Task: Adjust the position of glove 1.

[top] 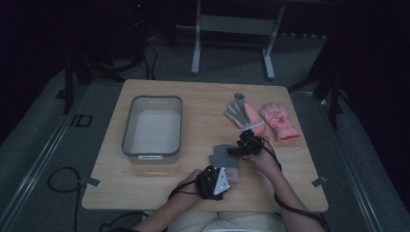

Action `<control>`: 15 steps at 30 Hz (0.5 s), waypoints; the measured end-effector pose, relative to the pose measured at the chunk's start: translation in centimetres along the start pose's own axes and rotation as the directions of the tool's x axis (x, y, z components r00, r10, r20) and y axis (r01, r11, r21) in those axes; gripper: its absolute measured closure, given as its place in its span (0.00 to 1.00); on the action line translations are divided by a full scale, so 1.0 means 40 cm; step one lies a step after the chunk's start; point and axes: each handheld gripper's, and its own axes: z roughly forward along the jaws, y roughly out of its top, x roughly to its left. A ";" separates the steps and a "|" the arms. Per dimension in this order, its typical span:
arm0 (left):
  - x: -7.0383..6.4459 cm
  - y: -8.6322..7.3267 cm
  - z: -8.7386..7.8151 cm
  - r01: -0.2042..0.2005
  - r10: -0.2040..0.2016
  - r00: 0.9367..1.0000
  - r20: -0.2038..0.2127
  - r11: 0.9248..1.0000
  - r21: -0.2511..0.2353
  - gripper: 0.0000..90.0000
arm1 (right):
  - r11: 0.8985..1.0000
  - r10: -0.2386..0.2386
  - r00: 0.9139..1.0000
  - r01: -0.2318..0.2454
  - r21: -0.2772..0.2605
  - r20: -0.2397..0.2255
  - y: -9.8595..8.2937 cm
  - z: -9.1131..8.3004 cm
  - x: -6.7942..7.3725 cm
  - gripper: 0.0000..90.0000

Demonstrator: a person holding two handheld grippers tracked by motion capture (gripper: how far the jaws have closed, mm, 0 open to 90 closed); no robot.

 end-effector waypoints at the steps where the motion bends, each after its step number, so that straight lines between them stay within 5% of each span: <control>1: -0.001 0.001 0.001 -0.004 0.004 1.000 -0.008 1.000 0.007 0.47 | 1.000 0.005 1.000 -0.005 0.003 -0.001 -0.003 0.004 -0.002 0.38; 3: 0.000 0.002 0.003 -0.007 0.007 1.000 -0.025 1.000 0.016 0.54 | 1.000 0.015 1.000 -0.015 0.007 -0.005 -0.009 0.009 -0.003 0.38; 9: 0.021 0.005 0.004 0.026 -0.026 1.000 0.012 0.999 0.032 0.65 | 0.999 0.047 0.998 -0.047 -0.011 -0.040 -0.018 0.013 -0.004 0.46; 15: 0.054 0.003 0.001 0.130 -0.132 0.988 0.084 0.991 0.026 0.77 | 0.995 0.098 0.987 -0.097 0.011 -0.124 -0.009 0.020 0.006 0.72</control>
